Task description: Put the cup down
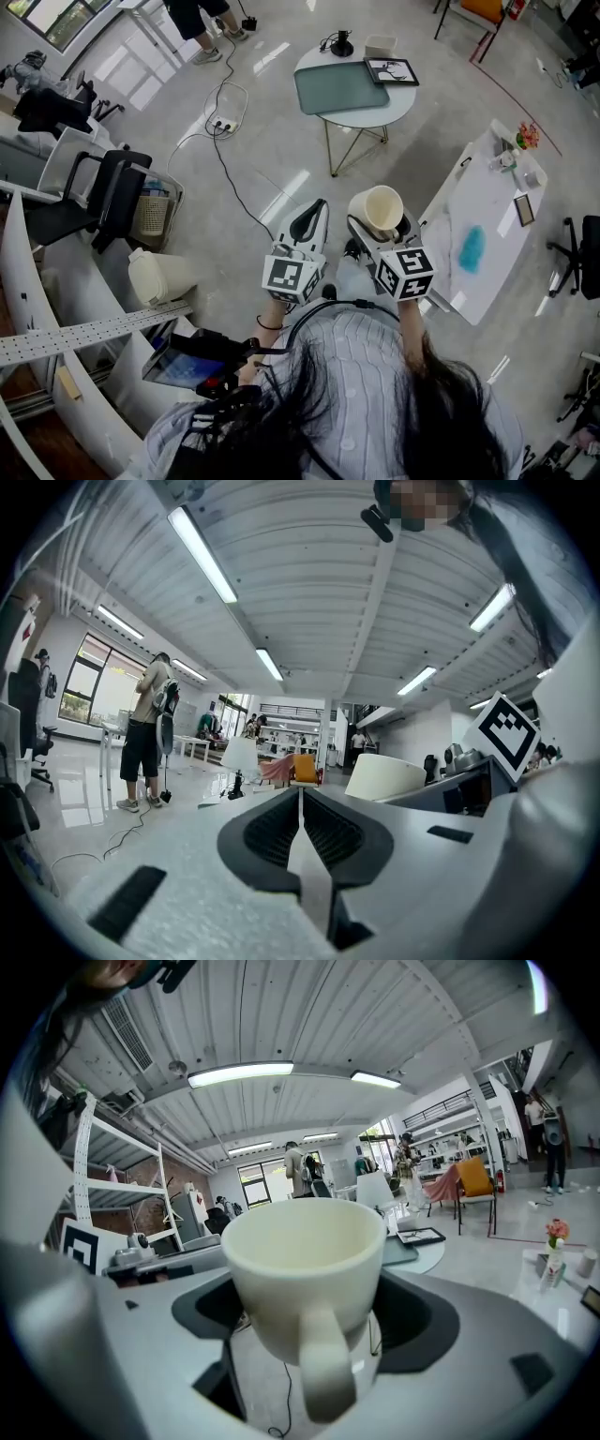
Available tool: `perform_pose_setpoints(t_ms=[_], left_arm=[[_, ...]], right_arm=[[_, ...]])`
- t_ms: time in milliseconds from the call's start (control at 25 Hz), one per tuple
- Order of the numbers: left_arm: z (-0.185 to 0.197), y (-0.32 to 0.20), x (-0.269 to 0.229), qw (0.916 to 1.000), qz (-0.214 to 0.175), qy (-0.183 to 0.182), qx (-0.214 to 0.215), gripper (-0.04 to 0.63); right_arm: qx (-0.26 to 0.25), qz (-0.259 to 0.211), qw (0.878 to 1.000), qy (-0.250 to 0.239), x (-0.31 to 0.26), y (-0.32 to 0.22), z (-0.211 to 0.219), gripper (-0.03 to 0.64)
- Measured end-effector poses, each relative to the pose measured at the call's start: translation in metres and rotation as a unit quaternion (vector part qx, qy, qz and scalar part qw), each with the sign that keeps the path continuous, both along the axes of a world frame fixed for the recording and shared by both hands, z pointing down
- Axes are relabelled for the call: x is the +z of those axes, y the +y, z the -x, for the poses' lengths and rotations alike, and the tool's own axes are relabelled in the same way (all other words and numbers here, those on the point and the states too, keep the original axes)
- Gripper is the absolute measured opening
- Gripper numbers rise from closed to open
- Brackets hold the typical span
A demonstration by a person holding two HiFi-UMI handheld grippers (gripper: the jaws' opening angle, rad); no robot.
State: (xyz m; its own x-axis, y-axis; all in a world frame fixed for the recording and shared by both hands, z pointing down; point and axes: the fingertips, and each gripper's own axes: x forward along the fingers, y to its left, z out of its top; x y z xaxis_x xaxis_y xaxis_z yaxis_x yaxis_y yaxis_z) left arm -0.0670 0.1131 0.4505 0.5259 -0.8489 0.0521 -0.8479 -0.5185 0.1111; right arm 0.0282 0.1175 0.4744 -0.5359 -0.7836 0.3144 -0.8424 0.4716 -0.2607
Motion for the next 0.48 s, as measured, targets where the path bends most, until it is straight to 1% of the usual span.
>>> perform_pose_setpoints(t_ms=[200, 480], left_arm=[[-0.002, -0.047, 0.001, 1.0, 0.005, 0.002, -0.004, 0.018], [-0.02, -0.112, -0.002, 0.9999, 0.01, 0.009, -0.009, 0.018]], right_arm=[[-0.01, 0.006, 1.0, 0.001, 0.004, -0.046, 0.0, 0.391], [-0.018, 0.013, 1.0, 0.0, 0.004, -0.106, -0.016, 0.391]])
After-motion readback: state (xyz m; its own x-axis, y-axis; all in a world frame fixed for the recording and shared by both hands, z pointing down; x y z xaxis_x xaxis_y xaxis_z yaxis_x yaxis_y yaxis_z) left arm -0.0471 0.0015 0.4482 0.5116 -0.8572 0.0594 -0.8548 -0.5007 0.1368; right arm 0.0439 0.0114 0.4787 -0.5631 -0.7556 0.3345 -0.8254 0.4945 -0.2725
